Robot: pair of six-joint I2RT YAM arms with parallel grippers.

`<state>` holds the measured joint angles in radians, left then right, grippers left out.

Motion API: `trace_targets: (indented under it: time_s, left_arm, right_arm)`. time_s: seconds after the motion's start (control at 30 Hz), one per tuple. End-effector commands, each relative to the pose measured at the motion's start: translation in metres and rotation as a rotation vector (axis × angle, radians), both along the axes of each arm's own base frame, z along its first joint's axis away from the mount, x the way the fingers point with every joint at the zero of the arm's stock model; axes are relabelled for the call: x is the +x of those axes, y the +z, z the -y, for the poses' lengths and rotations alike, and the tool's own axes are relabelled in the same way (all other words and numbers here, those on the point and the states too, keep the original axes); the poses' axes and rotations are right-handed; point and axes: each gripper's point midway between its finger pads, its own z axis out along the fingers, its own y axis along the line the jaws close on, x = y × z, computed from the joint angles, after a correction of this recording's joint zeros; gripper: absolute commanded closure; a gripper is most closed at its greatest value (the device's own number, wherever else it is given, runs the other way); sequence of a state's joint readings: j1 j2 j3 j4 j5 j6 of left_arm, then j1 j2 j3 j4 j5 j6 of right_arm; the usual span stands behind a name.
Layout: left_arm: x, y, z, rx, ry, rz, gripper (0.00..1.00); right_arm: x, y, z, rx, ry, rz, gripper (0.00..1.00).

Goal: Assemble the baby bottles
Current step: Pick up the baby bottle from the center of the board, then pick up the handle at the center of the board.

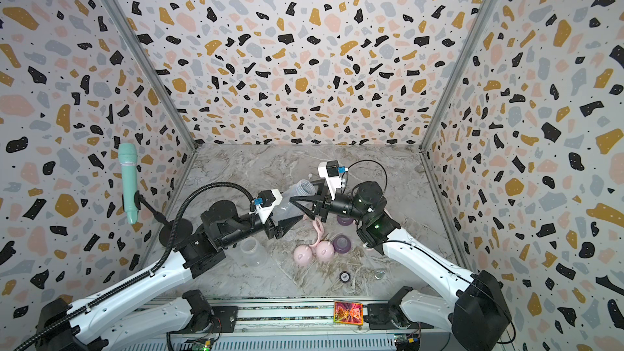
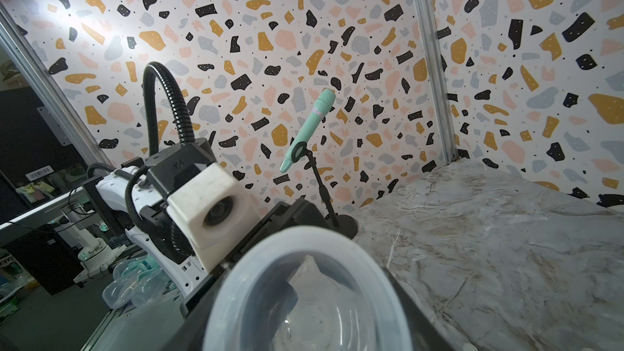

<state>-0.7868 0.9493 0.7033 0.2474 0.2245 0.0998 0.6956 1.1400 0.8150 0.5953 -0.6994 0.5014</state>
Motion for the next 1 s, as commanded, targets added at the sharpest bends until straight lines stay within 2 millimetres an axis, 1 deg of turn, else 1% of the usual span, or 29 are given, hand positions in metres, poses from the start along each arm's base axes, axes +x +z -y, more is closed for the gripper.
trace_targets:
  time_s: [0.0,0.03,0.07,0.2,0.23,0.3,0.33,0.4,0.43,0.47,0.5,0.53,0.6,0.67,0.73,0.83,0.9,0.97]
  left_arm:
    - [0.012,0.029,-0.015,-0.104,0.113,0.037,0.59]
    - [0.015,0.024,-0.018,-0.097,0.138,0.022,0.6]
    - [0.017,0.018,-0.021,-0.088,0.163,0.009,0.63]
    - [0.029,0.0,-0.034,-0.056,0.267,-0.042,0.66]
    - [0.031,-0.001,-0.038,-0.059,0.29,-0.046,0.66]
    - [0.033,-0.01,-0.044,-0.04,0.33,-0.067,0.67]
    - [0.034,-0.011,-0.047,-0.041,0.344,-0.071,0.67]
    - [0.036,-0.011,-0.053,-0.044,0.374,-0.073,0.68]
    - [0.036,-0.01,-0.055,-0.045,0.384,-0.073,0.69]
    - [0.035,-0.009,-0.056,-0.044,0.389,-0.073,0.69]
    - [0.035,-0.008,-0.058,-0.046,0.393,-0.071,0.69]
    - [0.034,-0.007,-0.059,-0.046,0.398,-0.07,0.69]
    - [0.034,-0.004,-0.063,-0.047,0.408,-0.065,0.69]
    - [0.033,-0.002,-0.066,-0.048,0.416,-0.06,0.7]
    - [0.032,-0.001,-0.067,-0.045,0.418,-0.054,0.71]
    - [0.03,0.0,-0.068,-0.041,0.416,-0.048,0.71]
    - [0.029,0.0,-0.069,-0.039,0.412,-0.046,0.71]
    - [0.028,0.0,-0.07,-0.034,0.41,-0.043,0.71]
  right_arm:
    - [-0.011,-0.015,-0.003,-0.106,0.012,-0.012,0.29]
    - [-0.005,-0.015,0.002,-0.122,-0.031,-0.015,0.2]
    - [0.0,-0.016,0.007,-0.138,-0.067,-0.027,0.16]
    - [0.018,-0.024,0.029,-0.204,-0.196,-0.074,0.13]
    - [0.024,-0.028,0.035,-0.23,-0.236,-0.095,0.13]
    - [0.039,-0.044,0.052,-0.305,-0.359,-0.148,0.13]
    - [0.05,-0.057,0.065,-0.354,-0.445,-0.191,0.14]
    - [0.068,-0.091,0.096,-0.459,-0.624,-0.299,0.18]
    - [0.078,-0.116,0.121,-0.529,-0.748,-0.381,0.21]
    - [0.081,-0.132,0.135,-0.572,-0.808,-0.431,0.24]
    - [0.081,-0.156,0.155,-0.63,-0.88,-0.505,0.28]
    - [0.08,-0.171,0.167,-0.66,-0.914,-0.551,0.31]
    - [0.074,-0.2,0.186,-0.697,-0.963,-0.627,0.38]
    - [0.068,-0.224,0.2,-0.706,-1.003,-0.688,0.44]
    - [0.064,-0.244,0.209,-0.706,-1.03,-0.74,0.5]
    - [0.058,-0.273,0.222,-0.709,-1.073,-0.806,0.56]
    - [0.054,-0.287,0.228,-0.71,-1.101,-0.833,0.59]
    - [0.052,-0.295,0.233,-0.717,-1.131,-0.849,0.61]
